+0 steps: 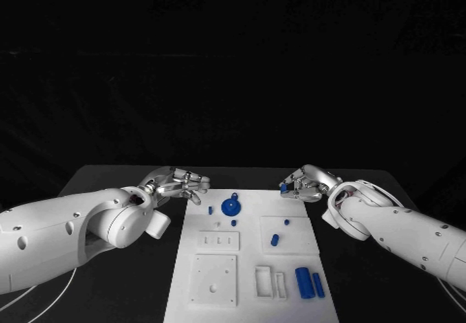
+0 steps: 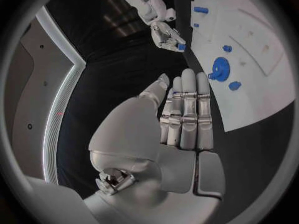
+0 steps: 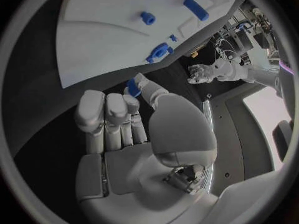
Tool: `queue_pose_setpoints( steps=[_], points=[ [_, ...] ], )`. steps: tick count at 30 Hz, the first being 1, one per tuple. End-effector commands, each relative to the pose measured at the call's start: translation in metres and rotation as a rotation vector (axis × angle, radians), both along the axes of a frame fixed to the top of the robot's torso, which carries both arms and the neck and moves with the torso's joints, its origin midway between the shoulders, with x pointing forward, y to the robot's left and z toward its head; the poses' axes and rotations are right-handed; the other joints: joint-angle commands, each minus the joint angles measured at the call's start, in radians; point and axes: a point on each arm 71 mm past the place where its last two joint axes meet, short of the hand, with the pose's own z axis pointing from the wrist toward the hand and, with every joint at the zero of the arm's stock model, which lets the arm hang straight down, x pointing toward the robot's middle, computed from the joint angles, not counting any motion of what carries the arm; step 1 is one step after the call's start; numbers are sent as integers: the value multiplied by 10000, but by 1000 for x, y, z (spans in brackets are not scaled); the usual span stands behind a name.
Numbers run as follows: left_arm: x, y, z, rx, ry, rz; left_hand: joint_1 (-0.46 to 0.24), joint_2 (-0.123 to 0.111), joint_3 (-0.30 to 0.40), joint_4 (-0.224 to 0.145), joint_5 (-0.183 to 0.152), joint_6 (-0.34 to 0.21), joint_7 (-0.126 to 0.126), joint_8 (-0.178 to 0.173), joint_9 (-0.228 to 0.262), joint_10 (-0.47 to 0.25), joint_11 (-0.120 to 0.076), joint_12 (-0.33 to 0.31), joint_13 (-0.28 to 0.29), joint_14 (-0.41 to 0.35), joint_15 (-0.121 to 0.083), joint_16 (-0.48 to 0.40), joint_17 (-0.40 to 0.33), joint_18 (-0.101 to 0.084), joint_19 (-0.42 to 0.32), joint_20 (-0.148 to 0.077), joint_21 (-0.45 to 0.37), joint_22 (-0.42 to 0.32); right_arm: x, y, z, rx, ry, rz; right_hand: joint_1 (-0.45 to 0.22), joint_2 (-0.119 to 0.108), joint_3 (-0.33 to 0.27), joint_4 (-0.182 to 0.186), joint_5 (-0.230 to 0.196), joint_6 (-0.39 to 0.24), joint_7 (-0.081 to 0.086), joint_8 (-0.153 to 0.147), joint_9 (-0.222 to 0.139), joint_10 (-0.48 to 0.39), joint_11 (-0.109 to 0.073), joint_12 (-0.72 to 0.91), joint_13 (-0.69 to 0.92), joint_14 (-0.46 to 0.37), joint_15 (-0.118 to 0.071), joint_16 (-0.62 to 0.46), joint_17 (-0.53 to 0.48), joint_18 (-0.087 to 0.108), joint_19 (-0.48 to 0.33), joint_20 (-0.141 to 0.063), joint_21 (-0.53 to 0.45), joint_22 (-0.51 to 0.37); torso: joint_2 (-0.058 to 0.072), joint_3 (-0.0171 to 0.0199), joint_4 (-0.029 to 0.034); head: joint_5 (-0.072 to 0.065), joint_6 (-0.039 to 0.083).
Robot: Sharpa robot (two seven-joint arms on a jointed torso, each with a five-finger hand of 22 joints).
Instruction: Assemble the parts on the task board
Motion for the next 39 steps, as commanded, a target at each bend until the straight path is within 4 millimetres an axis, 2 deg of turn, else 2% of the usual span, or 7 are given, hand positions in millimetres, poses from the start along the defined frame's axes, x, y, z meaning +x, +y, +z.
queue_pose_setpoints(
  steps=[1,5,9,12,18,28,39],
  points=[
    [2,-9,2,668,645,-672,-232,-41,-170,78,-30,94,-36,-47,1,262,-82,63,11,94,-74,280,168,-212,90,-117,67,9,-2,15,4,-446,-73,-66,66,-77,80,-2,-47,50,9,60,7,30,-32,-5,20,30,-43,55,17,-172,47,-47,43,1349,-65,-18,-6,70,16],
    [7,-16,6,1298,855,-826,-569,-49,-475,322,-64,340,-211,-45,4,1322,-411,314,103,780,-424,1111,761,-232,784,-453,505,207,-5,34,8,-568,-111,169,70,-87,127,-10,-43,46,10,61,9,34,-32,-10,26,39,-42,84,55,-169,59,-44,64,1353,-83,22,23,146,40],
    [13,-23,7,1957,1190,-833,-805,36,-807,474,-89,564,-350,-58,-1,1504,-584,1104,527,973,-625,1809,1415,-301,1018,-687,980,510,-10,56,12,-719,-193,292,112,-82,216,-62,-32,25,27,56,7,5,-30,-63,-7,33,-38,60,52,-161,57,-38,31,1345,-112,24,2,201,12],
    [15,-28,7,2323,1440,-819,-1129,39,-971,674,-77,625,-367,-43,6,1510,-571,1141,564,924,-606,1845,1496,-312,975,-686,1026,553,-13,70,15,-784,-276,303,60,-97,320,-78,-28,27,29,60,10,2,-25,-101,-35,37,-31,39,49,-150,57,-26,8,1341,-124,24,-18,229,-16],
    [18,-39,5,2765,1795,-673,-1500,216,-1163,964,-116,836,-413,-53,6,1437,-486,688,426,685,-509,1502,1488,-337,740,-599,880,508,-19,97,19,-808,-327,335,39,-159,619,-234,72,11,55,60,11,-2,-16,-123,-58,44,-20,10,40,-133,59,-6,-19,1339,-126,14,33,190,26],
    [21,-52,2,3335,2014,-600,-1727,165,-1417,1240,-122,869,-397,-53,4,1476,-416,244,334,773,-443,968,1466,-335,782,-530,576,334,-27,124,19,-997,-396,613,-49,-166,686,-297,75,-2,58,56,8,-6,-13,-128,-72,47,-18,4,40,-127,62,-1,-14,1340,-107,14,-13,185,35],
    [20,-65,2,3389,1934,-640,-2088,-466,-1177,1851,-138,741,-357,-47,6,1456,-340,-15,242,823,-382,501,1478,-349,870,-486,263,175,-31,136,12,-1150,-247,932,-94,-164,636,-264,67,-12,55,58,9,-4,-10,-122,-71,48,-15,5,43,-125,59,2,-33,1335,-92,15,14,153,64]
  ],
)
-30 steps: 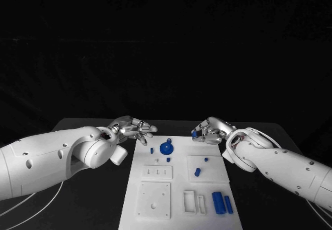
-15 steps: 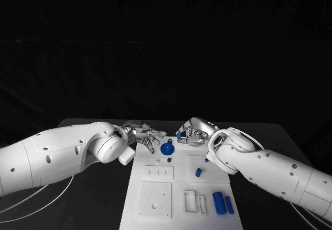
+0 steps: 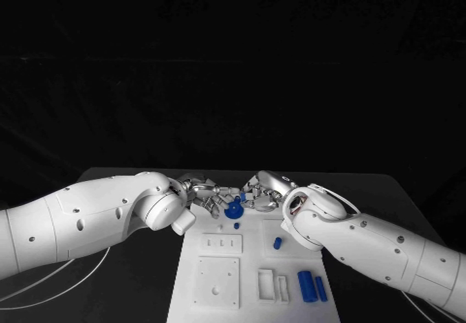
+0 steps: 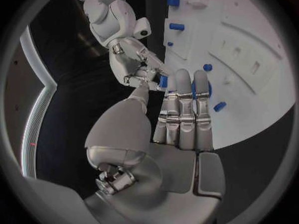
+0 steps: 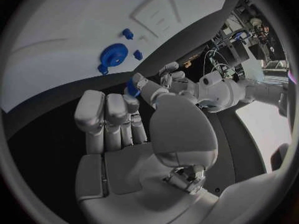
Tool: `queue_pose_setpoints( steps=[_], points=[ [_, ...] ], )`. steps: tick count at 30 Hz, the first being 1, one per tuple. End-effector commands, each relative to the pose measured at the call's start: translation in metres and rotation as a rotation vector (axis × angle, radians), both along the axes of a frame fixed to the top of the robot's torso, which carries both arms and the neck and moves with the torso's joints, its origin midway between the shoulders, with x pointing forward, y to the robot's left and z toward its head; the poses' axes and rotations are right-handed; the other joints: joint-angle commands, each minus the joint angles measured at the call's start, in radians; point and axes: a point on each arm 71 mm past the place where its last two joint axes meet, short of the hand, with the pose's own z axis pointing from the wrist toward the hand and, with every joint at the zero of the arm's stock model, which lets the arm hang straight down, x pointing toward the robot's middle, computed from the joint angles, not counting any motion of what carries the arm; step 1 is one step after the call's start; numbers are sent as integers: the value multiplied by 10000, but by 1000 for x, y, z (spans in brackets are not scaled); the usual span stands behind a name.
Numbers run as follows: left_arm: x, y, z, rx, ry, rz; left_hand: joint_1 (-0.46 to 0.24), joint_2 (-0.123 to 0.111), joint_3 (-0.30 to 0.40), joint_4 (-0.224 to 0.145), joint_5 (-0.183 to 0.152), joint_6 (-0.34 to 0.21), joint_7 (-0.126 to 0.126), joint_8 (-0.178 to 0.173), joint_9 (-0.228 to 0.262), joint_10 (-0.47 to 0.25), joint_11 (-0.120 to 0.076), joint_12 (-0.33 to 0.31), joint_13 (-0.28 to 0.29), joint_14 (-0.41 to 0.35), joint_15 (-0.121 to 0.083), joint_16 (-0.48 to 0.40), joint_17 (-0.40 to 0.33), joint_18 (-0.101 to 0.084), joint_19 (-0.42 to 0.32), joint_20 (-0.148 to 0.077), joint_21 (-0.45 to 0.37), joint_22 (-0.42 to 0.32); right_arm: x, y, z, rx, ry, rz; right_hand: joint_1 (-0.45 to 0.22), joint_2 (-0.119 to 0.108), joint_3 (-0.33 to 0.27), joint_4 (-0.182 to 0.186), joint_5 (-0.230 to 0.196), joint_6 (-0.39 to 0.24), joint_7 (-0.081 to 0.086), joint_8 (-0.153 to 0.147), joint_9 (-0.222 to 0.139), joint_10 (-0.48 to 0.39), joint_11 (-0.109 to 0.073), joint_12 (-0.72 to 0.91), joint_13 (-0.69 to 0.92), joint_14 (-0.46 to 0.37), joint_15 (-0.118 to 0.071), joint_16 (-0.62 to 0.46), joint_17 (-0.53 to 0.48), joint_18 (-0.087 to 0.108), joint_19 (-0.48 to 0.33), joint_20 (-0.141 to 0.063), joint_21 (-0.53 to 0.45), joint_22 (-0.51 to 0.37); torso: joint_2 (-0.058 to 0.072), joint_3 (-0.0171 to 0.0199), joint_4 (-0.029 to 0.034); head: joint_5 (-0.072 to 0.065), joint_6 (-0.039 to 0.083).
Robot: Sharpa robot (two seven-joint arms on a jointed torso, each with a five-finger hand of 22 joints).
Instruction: Assemble the parts on the task board
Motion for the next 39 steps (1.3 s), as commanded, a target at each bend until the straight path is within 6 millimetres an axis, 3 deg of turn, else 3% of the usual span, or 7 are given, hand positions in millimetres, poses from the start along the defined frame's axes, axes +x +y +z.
queue_pose_setpoints(
  steps=[1,8,29,39],
  points=[
    [0,-3,1,165,-53,78,-15,-129,64,122,-51,-38,-3,-47,6,418,58,-42,-12,52,-4,-78,15,-111,33,26,-59,-20,-1,3,-1,-214,-10,41,-51,-12,-9,24,26,16,13,48,11,-3,-12,-43,-15,49,-17,-35,-8,-126,60,1,-33,1336,4,1,17,-5,-20],
    [1,-6,0,289,56,-1,-125,-482,462,446,-53,35,-16,-34,14,417,66,-64,-17,112,3,-288,196,-120,99,31,-215,-34,-3,10,-1,-142,6,180,-60,5,-57,44,41,21,6,48,11,-4,-16,-41,-16,51,-21,-36,-8,-127,65,-1,-30,1337,13,12,0,-20,-45],
    [1,-14,-3,544,182,-229,-113,-405,392,302,-51,89,-25,-45,11,404,64,-67,-23,113,1,-362,293,-127,109,28,-250,8,-6,16,1,-49,19,355,-68,26,-150,72,43,19,2,48,12,5,-15,-20,-8,55,-22,-41,-10,-128,73,-2,-41,1337,2,3,16,-53,-87],
    [0,-16,-3,437,154,-139,-94,-204,254,90,-49,-45,16,-53,5,368,90,-103,-46,90,23,-441,354,-123,68,50,-286,63,-11,21,2,-29,138,535,-71,36,-199,93,40,22,-1,49,12,4,-18,-20,-11,54,-22,-50,-15,-128,75,-3,-52,1335,-1,-5,21,-82,-101]
  ],
)
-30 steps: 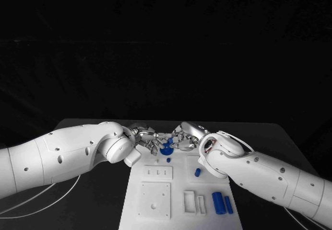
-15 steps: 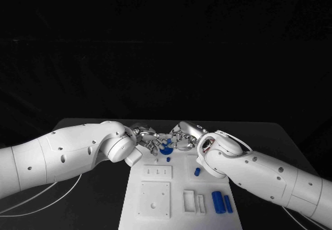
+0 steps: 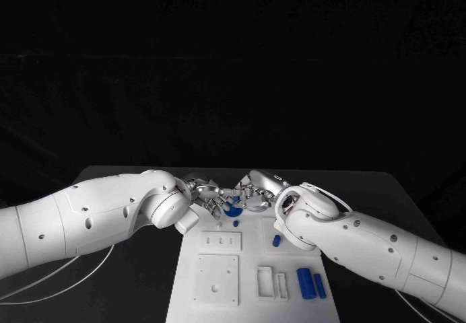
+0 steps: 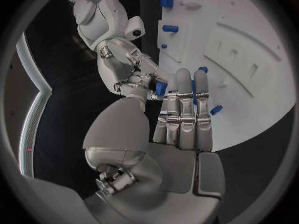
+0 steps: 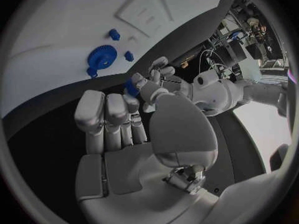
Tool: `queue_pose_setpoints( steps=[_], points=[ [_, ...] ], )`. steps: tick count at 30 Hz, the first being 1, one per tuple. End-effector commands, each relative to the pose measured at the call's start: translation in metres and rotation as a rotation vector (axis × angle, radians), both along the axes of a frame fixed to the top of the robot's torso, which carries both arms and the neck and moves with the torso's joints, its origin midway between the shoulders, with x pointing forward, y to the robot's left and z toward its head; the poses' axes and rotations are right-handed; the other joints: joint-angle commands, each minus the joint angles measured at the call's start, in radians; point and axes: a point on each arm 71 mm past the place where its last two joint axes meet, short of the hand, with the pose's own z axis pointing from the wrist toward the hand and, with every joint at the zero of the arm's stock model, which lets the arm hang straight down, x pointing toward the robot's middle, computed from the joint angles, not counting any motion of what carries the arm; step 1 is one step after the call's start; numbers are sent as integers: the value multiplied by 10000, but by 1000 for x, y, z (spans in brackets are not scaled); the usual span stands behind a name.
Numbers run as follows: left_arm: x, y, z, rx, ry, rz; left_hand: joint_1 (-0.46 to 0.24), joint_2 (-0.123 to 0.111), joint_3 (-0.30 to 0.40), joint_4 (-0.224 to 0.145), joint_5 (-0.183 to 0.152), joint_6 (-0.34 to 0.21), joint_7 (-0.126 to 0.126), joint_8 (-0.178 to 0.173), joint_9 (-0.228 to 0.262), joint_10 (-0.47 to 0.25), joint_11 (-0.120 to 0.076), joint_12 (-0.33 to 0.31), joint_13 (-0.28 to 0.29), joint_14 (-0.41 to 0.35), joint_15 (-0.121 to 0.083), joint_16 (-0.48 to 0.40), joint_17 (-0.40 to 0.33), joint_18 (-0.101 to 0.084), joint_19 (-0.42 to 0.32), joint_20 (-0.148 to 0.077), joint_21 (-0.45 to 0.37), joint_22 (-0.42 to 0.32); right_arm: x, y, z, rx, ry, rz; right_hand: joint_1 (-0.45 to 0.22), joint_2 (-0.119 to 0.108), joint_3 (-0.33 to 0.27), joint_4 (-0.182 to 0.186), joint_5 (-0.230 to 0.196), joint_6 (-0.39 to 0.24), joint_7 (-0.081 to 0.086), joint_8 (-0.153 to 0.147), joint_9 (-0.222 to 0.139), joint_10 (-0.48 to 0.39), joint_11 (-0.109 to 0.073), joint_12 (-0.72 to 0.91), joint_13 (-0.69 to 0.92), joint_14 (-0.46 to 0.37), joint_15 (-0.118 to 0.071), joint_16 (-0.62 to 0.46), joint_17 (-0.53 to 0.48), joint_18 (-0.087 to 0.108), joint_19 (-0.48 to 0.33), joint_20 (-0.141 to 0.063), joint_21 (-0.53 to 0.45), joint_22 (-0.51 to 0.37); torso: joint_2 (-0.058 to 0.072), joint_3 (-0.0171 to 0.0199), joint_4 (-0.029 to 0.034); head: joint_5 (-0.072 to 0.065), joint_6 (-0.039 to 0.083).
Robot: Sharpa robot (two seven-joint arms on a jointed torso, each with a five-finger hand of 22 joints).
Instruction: Assemble the parts on the task board
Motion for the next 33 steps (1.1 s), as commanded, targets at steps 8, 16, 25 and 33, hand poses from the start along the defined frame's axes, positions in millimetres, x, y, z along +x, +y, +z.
queue_pose_setpoints(
  steps=[8,16,25,33],
  points=[
    [-4,-8,3,-278,-106,-19,74,220,-6,-100,-47,-99,44,-52,0,323,104,-85,-58,-18,43,-78,30,-127,-5,33,-94,28,-3,5,-1,-111,151,271,-71,37,-83,7,42,65,-24,43,11,6,-20,-20,-2,54,-24,-50,-13,-127,75,-3,-52,1330,-4,-4,3,-10,-7],
    [-5,-9,3,-356,-131,-47,431,732,42,-474,-32,64,-10,-33,10,320,69,-83,-60,-23,29,-54,58,-121,-24,33,-81,62,-4,7,-1,-115,186,307,-55,53,-120,3,36,71,-27,43,11,12,-20,-9,5,57,-26,-43,-7,-130,79,-4,-44,1333,1,3,3,-4,-14],
    [-5,-9,3,-479,-160,-22,687,1415,367,-1166,487,790,-278,-4,179,287,3,-88,-67,-65,-4,-13,80,-131,-92,13,-31,131,-3,4,-3,-170,229,257,-55,53,-120,3,36,71,-27,43,11,12,-20,-9,5,57,-26,-43,-7,-130,79,-4,-44,1333,-9,-5,-5,-2,-30],
    [-5,-8,4,-574,-244,37,426,1765,819,-1750,1008,915,-361,73,689,328,-19,-80,-82,-90,-22,5,77,-144,-157,-9,31,217,-3,4,-5,-229,293,269,-47,74,-165,-6,29,93,-35,44,12,11,-23,-13,0,54,-27,-56,-15,-130,78,-5,-65,1330,-3,3,-2,-3,-22]
  ],
)
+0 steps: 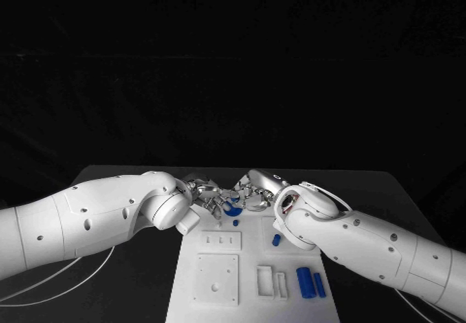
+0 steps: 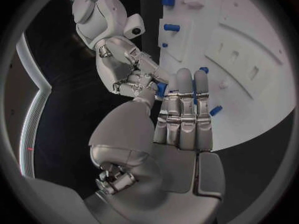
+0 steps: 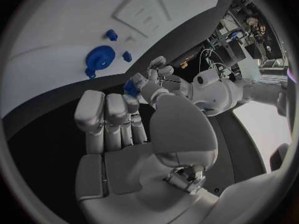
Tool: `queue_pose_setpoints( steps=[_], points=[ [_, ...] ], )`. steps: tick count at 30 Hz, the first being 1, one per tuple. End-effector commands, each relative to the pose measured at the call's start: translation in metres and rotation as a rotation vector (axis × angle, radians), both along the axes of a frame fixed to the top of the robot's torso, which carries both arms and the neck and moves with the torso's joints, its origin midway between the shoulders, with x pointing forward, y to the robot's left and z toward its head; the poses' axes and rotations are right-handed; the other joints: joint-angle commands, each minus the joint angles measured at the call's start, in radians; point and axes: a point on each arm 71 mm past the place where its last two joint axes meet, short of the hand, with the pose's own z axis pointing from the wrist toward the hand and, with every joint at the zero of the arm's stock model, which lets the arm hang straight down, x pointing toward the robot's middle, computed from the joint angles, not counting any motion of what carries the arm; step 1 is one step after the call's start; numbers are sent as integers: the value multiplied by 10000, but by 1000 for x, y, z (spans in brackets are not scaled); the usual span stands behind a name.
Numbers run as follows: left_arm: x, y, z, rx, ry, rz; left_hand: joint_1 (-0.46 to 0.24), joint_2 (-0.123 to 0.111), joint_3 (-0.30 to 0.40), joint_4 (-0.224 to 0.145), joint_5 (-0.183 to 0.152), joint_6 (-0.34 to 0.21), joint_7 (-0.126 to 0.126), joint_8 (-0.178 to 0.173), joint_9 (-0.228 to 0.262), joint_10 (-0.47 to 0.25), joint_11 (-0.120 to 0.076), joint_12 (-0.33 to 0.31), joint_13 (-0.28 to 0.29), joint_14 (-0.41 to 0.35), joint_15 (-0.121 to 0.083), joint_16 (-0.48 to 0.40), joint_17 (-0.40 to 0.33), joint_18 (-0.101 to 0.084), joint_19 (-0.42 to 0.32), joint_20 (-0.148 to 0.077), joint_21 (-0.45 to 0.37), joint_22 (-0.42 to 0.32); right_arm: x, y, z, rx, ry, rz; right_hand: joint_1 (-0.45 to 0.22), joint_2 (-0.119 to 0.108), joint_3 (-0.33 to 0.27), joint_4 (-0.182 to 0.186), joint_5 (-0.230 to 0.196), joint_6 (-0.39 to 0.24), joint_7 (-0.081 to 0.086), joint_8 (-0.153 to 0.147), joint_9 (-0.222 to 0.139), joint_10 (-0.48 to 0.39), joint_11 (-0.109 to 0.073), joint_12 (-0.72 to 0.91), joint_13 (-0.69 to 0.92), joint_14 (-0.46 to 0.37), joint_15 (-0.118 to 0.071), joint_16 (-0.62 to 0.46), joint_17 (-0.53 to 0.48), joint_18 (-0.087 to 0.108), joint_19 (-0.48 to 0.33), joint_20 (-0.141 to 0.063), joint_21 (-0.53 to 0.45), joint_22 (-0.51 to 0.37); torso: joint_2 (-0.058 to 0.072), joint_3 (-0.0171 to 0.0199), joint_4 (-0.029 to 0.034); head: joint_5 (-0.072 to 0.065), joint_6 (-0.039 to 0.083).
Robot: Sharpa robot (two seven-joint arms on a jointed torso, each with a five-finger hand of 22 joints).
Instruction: Assemble the parts on the task board
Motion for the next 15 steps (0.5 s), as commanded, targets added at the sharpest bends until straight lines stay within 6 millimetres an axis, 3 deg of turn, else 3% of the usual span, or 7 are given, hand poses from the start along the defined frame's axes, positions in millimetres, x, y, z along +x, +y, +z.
queue_pose_setpoints(
  steps=[1,5,9,12,13,14,15],
  points=[
    [-1,-7,6,-445,-247,-205,-29,157,91,-187,89,259,-226,99,209,329,-41,-27,-2,-52,10,48,6,-145,-90,-8,35,27,-2,2,-5,-210,249,212,-22,99,-54,-31,29,90,4,35,17,12,-24,-13,-1,54,-28,-55,-14,-130,78,-6,-65,1333,5,4,2,6,8],
    [0,-7,6,-465,-296,-145,-193,167,292,-560,259,312,-259,110,475,389,-64,5,23,-55,-9,67,4,-149,-119,-25,77,84,-2,3,-7,-225,283,241,-20,107,-76,-34,18,98,2,35,17,9,-26,-16,-5,55,-29,-58,-15,-131,79,-7,-67,1333,7,7,4,14,1],
    [0,-7,5,-459,-304,-87,-119,155,479,-847,751,379,-270,126,583,423,-82,74,52,-58,-32,89,13,-145,-140,-50,124,133,-2,3,-7,-230,293,253,-23,97,-93,-37,18,96,2,33,16,10,-25,-15,-4,56,-29,-54,-12,-132,79,-7,-70,1333,8,9,-2,22,-7],
    [1,-6,3,-439,-291,-79,-168,130,654,-1102,928,422,-285,110,722,426,-99,180,72,-71,-43,140,33,-137,-207,-65,244,246,-2,3,-7,-234,296,252,-27,89,-115,-38,17,91,2,33,16,1,-25,-27,-13,52,-28,-65,-20,-130,75,-7,-90,1328,3,9,-9,8,-19],
    [1,-6,3,-433,-288,-80,-177,109,683,-1149,1090,458,-283,119,747,439,-111,212,79,-70,-54,153,40,-134,-224,-71,262,265,-2,3,-7,-236,297,250,-12,92,-115,-46,23,85,5,32,15,-7,-25,-38,-22,51,-28,-67,-21,-131,76,-7,-88,1329,3,10,-12,12,-22],
    [1,-6,3,-427,-284,-80,-191,45,718,-1209,1543,519,-295,140,771,455,-125,277,99,-56,-70,177,52,-127,-224,-86,289,288,-2,3,-8,-238,297,248,-12,92,-115,-46,23,85,5,32,15,-7,-25,-38,-22,51,-28,-67,-21,-131,76,-7,-88,1329,4,12,-11,17,-20],
    [1,-6,2,-422,-280,-79,-229,0,760,-1257,1728,560,-307,146,792,459,-141,352,120,-48,-83,205,68,-125,-233,-97,322,315,-2,3,-8,-239,296,245,-12,92,-115,-46,23,85,5,32,15,-7,-25,-38,-22,51,-28,-67,-21,-131,76,-7,-88,1329,4,12,-13,19,-19]
  ],
)
